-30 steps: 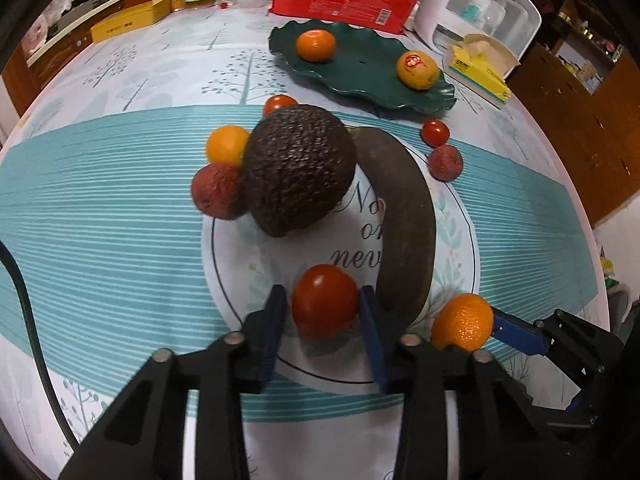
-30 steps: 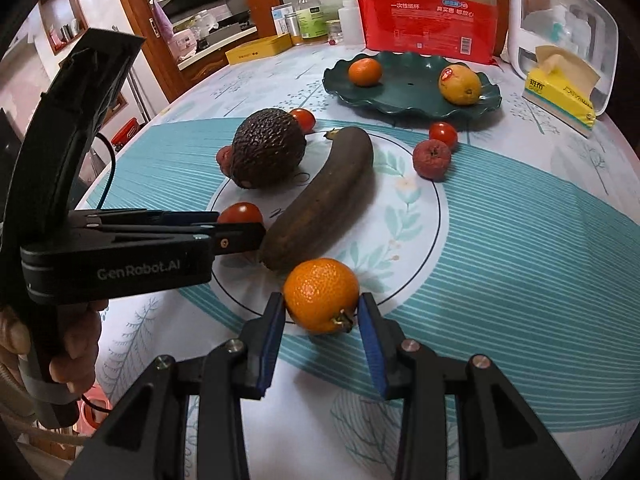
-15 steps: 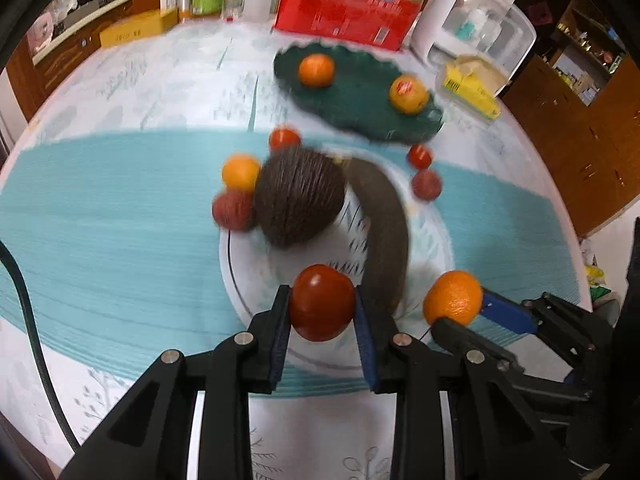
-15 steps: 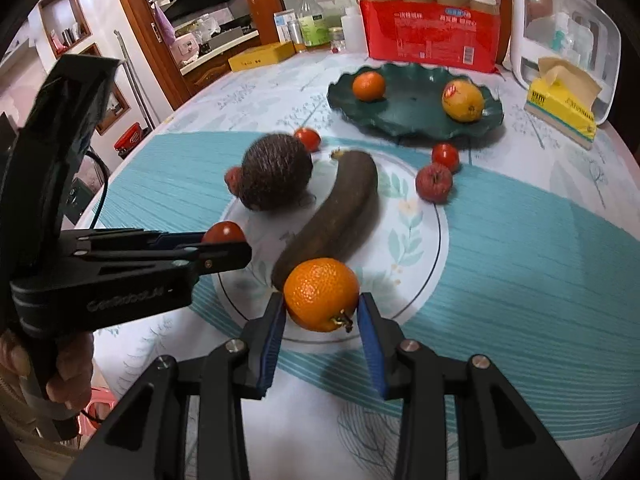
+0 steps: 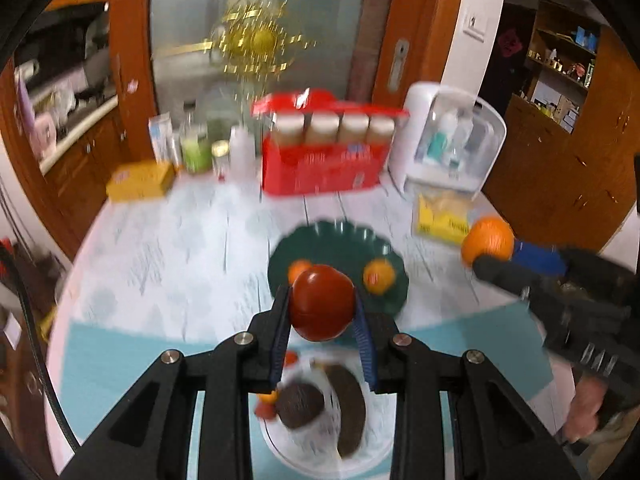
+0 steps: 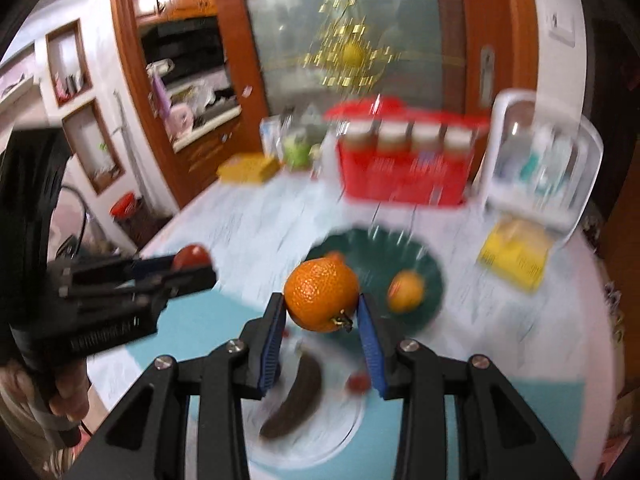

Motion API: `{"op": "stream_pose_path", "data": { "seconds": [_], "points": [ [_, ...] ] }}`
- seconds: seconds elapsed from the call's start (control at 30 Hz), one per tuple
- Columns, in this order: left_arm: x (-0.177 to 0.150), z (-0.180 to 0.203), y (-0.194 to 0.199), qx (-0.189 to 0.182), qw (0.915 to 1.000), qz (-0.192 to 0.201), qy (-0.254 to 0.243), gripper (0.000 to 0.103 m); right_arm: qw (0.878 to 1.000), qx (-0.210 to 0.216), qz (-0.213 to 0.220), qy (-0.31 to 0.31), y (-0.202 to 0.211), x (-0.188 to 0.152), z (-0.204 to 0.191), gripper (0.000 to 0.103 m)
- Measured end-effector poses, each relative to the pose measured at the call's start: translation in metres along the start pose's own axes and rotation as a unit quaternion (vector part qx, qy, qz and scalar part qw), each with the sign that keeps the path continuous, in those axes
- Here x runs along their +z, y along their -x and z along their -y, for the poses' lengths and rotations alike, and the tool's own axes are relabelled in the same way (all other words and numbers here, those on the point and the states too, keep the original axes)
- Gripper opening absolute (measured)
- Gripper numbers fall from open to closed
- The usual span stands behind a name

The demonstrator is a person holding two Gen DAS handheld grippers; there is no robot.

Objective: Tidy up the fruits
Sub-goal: 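Carry tomato and tangerine onto the green plate and open both tools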

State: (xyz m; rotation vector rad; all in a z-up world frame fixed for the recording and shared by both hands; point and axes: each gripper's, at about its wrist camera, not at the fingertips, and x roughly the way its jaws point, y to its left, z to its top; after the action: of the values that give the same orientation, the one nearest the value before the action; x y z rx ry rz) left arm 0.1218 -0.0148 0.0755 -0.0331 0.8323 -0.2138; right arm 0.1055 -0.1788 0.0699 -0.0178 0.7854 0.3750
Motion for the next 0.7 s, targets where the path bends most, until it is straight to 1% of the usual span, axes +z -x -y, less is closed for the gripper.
{"op": "stream_pose_path", "data": {
  "seconds": [0.03, 0.13, 0.23, 0.27, 0.3, 0.37, 0.43, 0.6, 0.7],
  "points": [
    [0.010, 0.001, -0.001, 0.001, 1.0000, -0.001, -0.002, 0.029, 1.000, -0.001, 0.000, -0.006, 0.000, 0.018, 0.006, 0.037],
    [0.043, -0.002, -0.016, 0.005, 0.9999, -0.014, -0.005, 0.029, 1.000, -0.008, -0.008, -0.024, -0.009, 0.058, 0.022, 0.037],
    [0.066, -0.004, -0.044, 0.009, 0.9991, -0.038, -0.013, 0.029, 0.999, -0.020, -0.019, -0.037, -0.027, 0.079, 0.035, 0.037],
    [0.071, -0.006, -0.056, 0.010, 0.9986, -0.051, -0.012, 0.029, 0.999, -0.019, -0.026, -0.041, -0.038, 0.085, 0.040, 0.037],
    [0.075, -0.008, -0.073, 0.008, 0.9973, -0.072, -0.011, 0.029, 0.998, -0.018, -0.036, -0.049, -0.052, 0.089, 0.046, 0.037],
    [0.074, -0.009, -0.096, 0.002, 0.9956, -0.093, -0.009, 0.029, 0.996, -0.020, -0.057, -0.064, -0.078, 0.091, 0.054, 0.037],
    [0.066, -0.009, -0.125, 0.004, 0.9928, -0.119, -0.010, 0.029, 0.994, -0.022, -0.079, -0.076, -0.108, 0.088, 0.063, 0.037],
    [0.031, -0.008, -0.194, -0.012, 0.9829, -0.184, -0.006, 0.029, 0.986, -0.026, -0.133, -0.101, -0.178, 0.067, 0.080, 0.037],
    [0.010, -0.006, -0.229, -0.025, 0.9769, -0.212, -0.003, 0.029, 0.980, -0.027, -0.161, -0.117, -0.217, 0.050, 0.090, 0.037]
  ]
}}
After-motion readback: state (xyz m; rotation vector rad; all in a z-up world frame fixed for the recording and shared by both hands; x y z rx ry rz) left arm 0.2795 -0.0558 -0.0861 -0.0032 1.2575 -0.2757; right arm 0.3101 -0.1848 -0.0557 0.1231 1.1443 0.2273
